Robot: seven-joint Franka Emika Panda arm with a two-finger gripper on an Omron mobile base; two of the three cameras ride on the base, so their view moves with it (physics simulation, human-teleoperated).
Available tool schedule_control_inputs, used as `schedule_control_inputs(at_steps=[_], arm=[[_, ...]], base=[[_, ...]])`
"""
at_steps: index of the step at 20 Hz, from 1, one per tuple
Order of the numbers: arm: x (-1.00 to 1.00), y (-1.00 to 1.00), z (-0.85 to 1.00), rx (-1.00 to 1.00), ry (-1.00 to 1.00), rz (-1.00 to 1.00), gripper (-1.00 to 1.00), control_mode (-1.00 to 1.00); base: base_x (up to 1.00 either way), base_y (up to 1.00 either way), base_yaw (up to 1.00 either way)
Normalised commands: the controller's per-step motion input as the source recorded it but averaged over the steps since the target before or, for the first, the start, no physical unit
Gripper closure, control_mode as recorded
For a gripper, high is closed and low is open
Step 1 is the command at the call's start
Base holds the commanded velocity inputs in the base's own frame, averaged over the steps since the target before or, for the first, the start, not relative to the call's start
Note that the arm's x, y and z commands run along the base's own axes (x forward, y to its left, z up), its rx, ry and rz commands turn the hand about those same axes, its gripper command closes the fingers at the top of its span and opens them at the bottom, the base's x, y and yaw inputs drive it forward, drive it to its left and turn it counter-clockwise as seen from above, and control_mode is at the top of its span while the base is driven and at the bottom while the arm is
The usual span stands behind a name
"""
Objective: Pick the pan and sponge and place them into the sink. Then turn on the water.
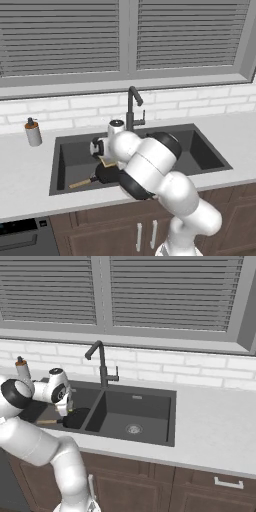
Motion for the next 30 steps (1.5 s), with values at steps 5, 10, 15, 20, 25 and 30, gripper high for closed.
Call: schedule_control_inputs(at_steps=[5, 10, 15, 20, 25, 30], arm=[[0.16, -0.02, -0.49, -0.05, 0.00, -0.04, 1.00, -1.00], [0.05, 0.00, -0.39, -0.03, 0.00, -0.02, 1.00, -1.00], [0.32, 0.00, -0.24, 0.00, 0.01, 0.00, 1.00, -1.00], [0.52, 0.00, -0.28, 0.00, 0.07, 0.00, 1.00, -1.00], [0.26, 0.00, -0.22, 0.00, 0.02, 0.00, -1.00, -1.00], [0.00, 0.00, -0.10, 0.00, -0.05, 0.00, -1.00, -1.00]], base=[[0.00, 0.00, 0.00], [0.00, 0.00, 0.00], [0.00, 0.00, 0.00], [0.00, 0.00, 0.00], [0.00, 0.00, 0.00], [0.00, 0.00, 0.00]])
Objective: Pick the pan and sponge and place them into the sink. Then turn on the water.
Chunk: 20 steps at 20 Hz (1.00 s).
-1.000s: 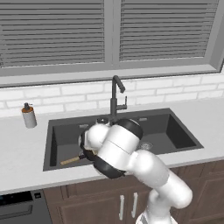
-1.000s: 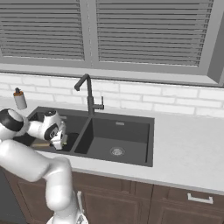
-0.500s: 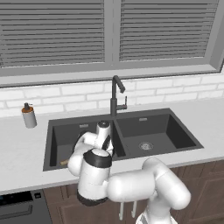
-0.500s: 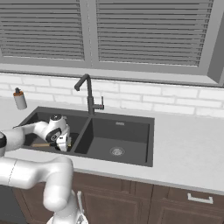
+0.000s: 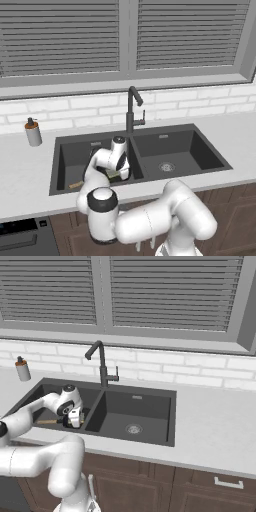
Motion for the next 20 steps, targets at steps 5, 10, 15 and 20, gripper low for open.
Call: schedule_control_inputs(at_steps=[5, 10, 15, 20], arm=[[-0.03, 0.00, -0.12, 0.00, -0.19, 0.00, -1.00, -1.00], [-0.58, 0.00, 0.65, 0.15, -0.33, 0.01, -1.00, -1.00], [-0.64, 0.00, 1.00, 0.10, -0.21, 0.10, -1.00, -1.00], [-0.60, 0.02, 1.00, 0.00, -0.18, 0.08, -1.00, -1.00]], base=[[0.00, 0.00, 0.00], [0.00, 0.00, 0.00], [0.00, 0.00, 0.00], [0.00, 0.00, 0.00]])
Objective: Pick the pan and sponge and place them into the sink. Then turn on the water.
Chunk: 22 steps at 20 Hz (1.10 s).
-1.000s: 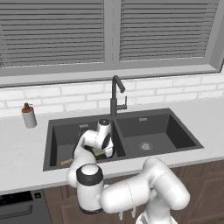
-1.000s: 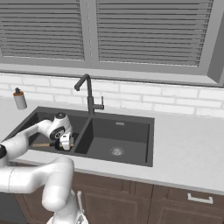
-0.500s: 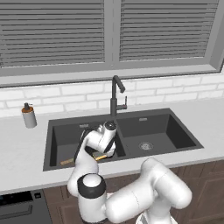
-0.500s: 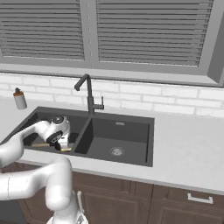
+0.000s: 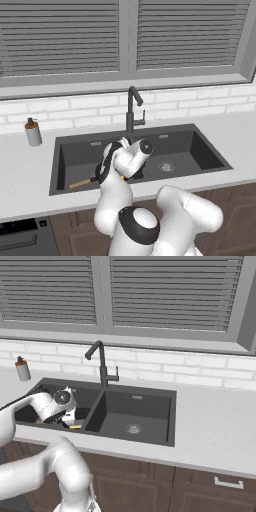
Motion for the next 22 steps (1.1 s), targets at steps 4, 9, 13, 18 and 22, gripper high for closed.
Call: schedule_control_inputs(at_steps=[4, 9, 13, 18, 22], arm=[[-0.48, 0.08, 1.00, 0.00, -0.15, 0.03, -1.00, -1.00], [-0.39, 0.03, 1.00, 0.00, -0.20, 0.00, -1.00, -1.00], [-0.39, -0.01, 1.00, 0.01, -0.09, -0.01, -1.00, -1.00], [-0.25, -0.24, 1.00, 0.07, 0.10, -0.08, -1.00, -1.00], [-0.33, -0.54, 1.00, 0.18, 0.27, -0.06, -1.00, -1.00]], base=[[0.00, 0.00, 0.00], [0.00, 0.00, 0.00], [0.00, 0.00, 0.00], [0.00, 0.00, 0.00], [0.00, 0.00, 0.00]])
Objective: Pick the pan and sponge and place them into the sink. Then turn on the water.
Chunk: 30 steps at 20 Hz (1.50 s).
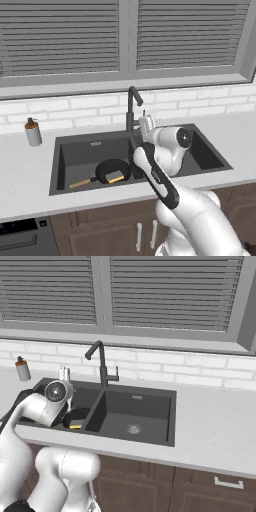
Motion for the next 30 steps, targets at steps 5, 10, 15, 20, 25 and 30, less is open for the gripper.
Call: schedule_control_inputs(at_steps=[5, 10, 15, 20, 25, 30], arm=[[-0.32, -0.74, 0.94, 0.24, 0.26, -0.10, -1.00, -1.00], [-0.44, -0.95, 0.49, 0.36, 0.09, -0.16, -1.00, -1.00], [-0.34, -0.91, 0.14, 0.36, 0.02, -0.15, -1.00, -1.00], [0.00, -0.44, 0.01, 0.29, 0.12, -0.06, -1.00, -1.00], [0.17, -0.35, 0.00, 0.38, 0.04, -0.01, -1.00, -1.00], [0.40, -0.13, -0.11, 0.35, 0.00, 0.00, -1.00, -1.00]], base=[[0.00, 0.00, 0.00], [0.00, 0.00, 0.00], [0.00, 0.00, 0.00], [0.00, 0.00, 0.00], [0.00, 0.00, 0.00], [0.00, 0.00, 0.00]])
